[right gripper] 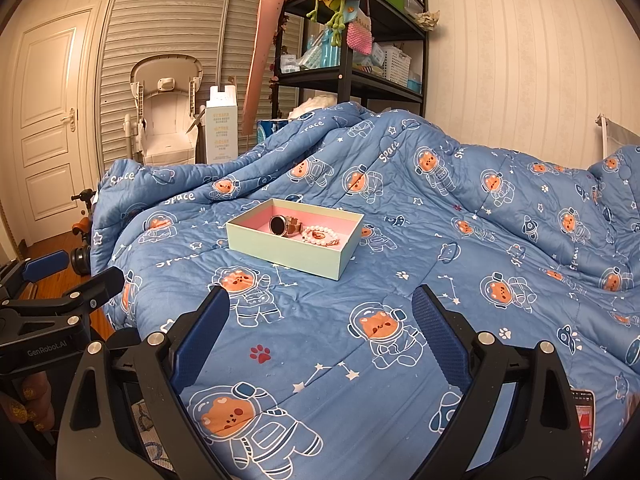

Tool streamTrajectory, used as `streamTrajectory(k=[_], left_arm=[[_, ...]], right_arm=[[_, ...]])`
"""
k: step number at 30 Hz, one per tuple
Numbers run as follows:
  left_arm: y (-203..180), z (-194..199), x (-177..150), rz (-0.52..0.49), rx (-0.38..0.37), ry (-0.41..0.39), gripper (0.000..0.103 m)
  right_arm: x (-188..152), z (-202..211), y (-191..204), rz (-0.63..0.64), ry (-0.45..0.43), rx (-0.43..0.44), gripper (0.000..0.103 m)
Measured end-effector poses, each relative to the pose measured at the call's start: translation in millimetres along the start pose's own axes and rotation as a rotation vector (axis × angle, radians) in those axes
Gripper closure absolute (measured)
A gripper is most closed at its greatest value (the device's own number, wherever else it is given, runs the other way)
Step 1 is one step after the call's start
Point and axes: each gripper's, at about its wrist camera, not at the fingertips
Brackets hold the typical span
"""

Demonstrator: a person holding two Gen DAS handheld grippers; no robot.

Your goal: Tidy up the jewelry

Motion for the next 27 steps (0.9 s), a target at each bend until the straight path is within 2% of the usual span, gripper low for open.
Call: streamTrajectory(k=[10,27], left_arm=[[-0.6,2.6,0.2,-0.006,-0.005,-0.024,0.006],[4.2,1.1,2.3,0.001,0.005,-0.02,0.007]], right_arm=[[0.0,-0.1,-0.4,0.001,-0.001,0.0,0.012],[-0.1,-0.3,-0.4,0.002,-0.001,0.001,0.012]])
Point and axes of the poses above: each gripper's, at about its wrist camera, not at the fingertips, and z roughly against the way its jaws point, y to its left, x to its top, and after that the axes turned 2 degrees about y, right-handed
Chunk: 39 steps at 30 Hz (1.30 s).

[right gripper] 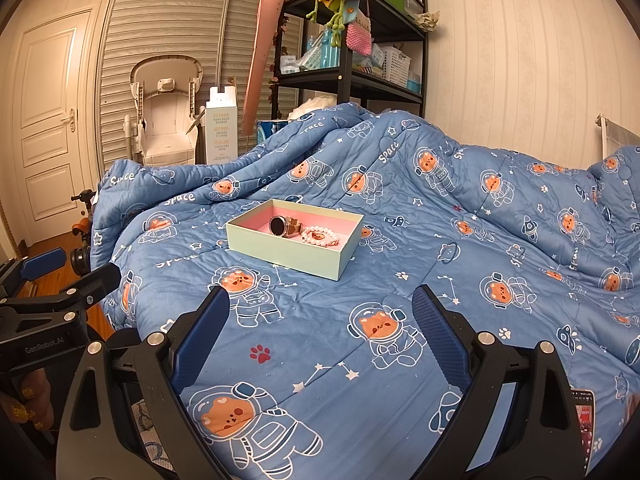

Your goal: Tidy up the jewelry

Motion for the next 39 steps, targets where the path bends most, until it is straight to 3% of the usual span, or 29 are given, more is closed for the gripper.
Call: streamTrajectory(k=[33,39], left_arm=[[-0.6,0.4,-0.6,0.0,0.001,0.001,0.007],[-1.6,4.1,-0.6,-0.002,-0.005,-0.029,0.006]], right_arm=[[0.1,0.0,0.4,0.001,0.001,-0.001,0.012],[0.2,0.2,0.6,0.001,0.0,-0.001,0.012]])
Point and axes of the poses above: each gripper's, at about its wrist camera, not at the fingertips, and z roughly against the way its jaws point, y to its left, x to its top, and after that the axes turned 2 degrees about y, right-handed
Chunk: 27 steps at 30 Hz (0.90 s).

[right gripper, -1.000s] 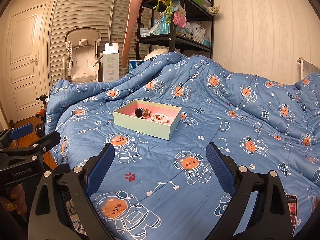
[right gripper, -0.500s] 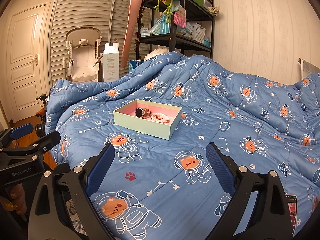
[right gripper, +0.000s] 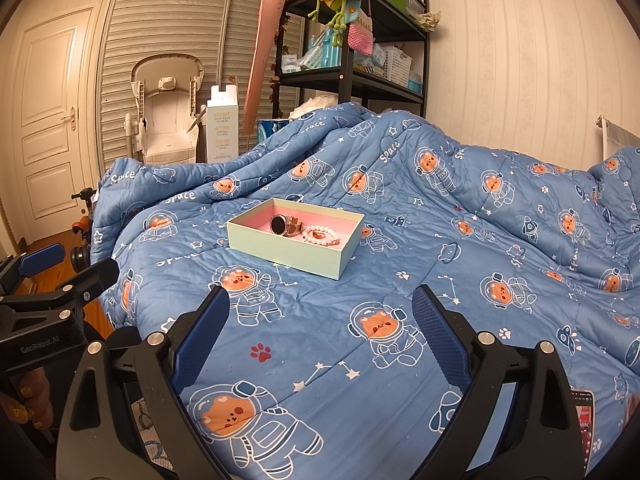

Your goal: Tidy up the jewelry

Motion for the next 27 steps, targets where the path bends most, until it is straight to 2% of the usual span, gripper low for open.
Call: streamTrajectory(k=[6,27], left_arm=[[0.8,-2.9,2.2,0.01,0.006,0.022,0.007],[1.8,-2.5,2.4,0.013,0.005,0.019,0.007]], right_arm=[[0.2,-0.3,0.1,0.001,0.0,0.0,0.012],[0.1,-0.3,0.5,0.002,-0.001,0.001,0.012]])
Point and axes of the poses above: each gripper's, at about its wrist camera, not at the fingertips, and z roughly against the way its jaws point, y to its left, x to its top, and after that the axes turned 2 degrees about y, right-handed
